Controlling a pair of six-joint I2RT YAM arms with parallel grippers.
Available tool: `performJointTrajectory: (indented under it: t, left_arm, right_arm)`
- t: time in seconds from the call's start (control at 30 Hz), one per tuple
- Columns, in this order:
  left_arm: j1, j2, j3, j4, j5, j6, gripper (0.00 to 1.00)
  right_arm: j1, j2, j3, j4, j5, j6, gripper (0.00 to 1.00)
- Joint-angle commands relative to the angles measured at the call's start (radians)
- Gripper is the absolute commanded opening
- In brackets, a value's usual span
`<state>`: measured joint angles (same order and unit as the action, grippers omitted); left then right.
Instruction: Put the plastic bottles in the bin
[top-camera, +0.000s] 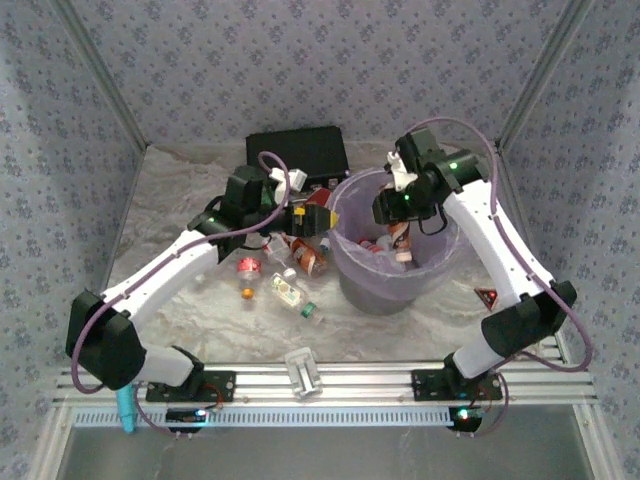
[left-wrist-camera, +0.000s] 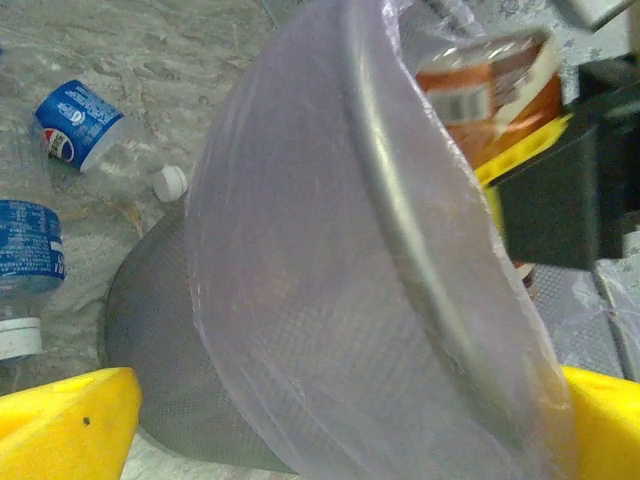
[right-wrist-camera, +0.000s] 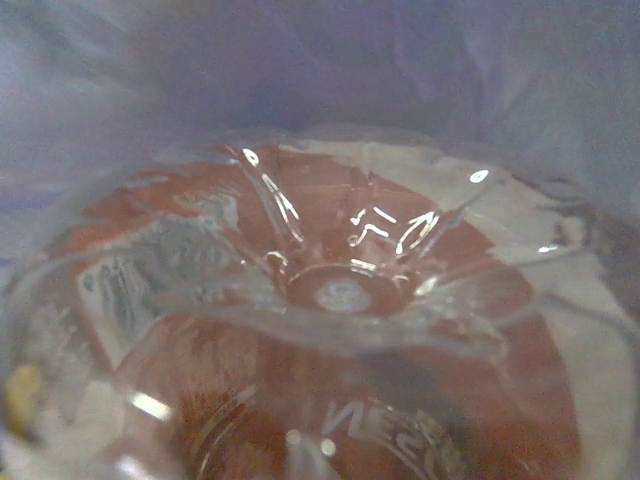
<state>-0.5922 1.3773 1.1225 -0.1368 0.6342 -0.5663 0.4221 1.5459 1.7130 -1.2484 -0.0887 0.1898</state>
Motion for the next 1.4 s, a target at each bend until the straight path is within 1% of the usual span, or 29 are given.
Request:
performJointTrajectory:
  t: [0.0, 0.13, 0.27, 0.4, 0.5, 0.63, 0.83, 1.03, 1.27, 1.37]
  left_arm:
    - [-0.012, 0.013, 0.013, 0.031, 0.004, -0.011, 0.98]
    - [-0.015, 0.021, 0.015, 0.04, 0.004, -0.023, 0.98]
    - [-0.017, 0.025, 0.011, 0.041, 0.0, -0.027, 0.98]
    - [-0.018, 0.027, 0.011, 0.04, -0.003, -0.027, 0.98]
    - [-0.019, 0.027, 0.011, 0.037, -0.004, -0.026, 0.98]
    - [-0.019, 0.028, 0.011, 0.035, -0.005, -0.026, 0.98]
    - [-0.018, 0.025, 0.011, 0.031, -0.008, -0.023, 0.98]
    - [-0.019, 0.017, 0.02, -0.005, -0.025, -0.004, 0.98]
    - [-0.018, -0.013, 0.041, -0.075, -0.065, 0.03, 0.99]
    - [-0.018, -0.028, 0.056, -0.115, -0.084, 0.048, 1.0]
  right_arm:
    - [0.027, -0.015, -0.065, 0.021, 0.094, -0.012, 0.43]
    - [0.042, -0.019, -0.158, 0.06, 0.108, -0.002, 0.43]
    - [0.048, -0.03, -0.252, 0.111, 0.109, 0.021, 0.48]
    - [0.048, -0.035, -0.327, 0.158, 0.105, 0.048, 0.57]
    - [0.045, -0.036, -0.352, 0.175, 0.102, 0.064, 0.66]
    - [0.043, -0.035, -0.375, 0.193, 0.103, 0.078, 0.73]
    - [0.042, -0.042, -0.372, 0.188, 0.112, 0.082, 0.79]
    - [0.045, -0.074, -0.328, 0.155, 0.114, 0.082, 0.81]
    - [0.05, -0.146, -0.245, 0.12, 0.057, 0.075, 0.81]
    - [0.047, -0.18, -0.208, 0.121, -0.014, 0.065, 0.83]
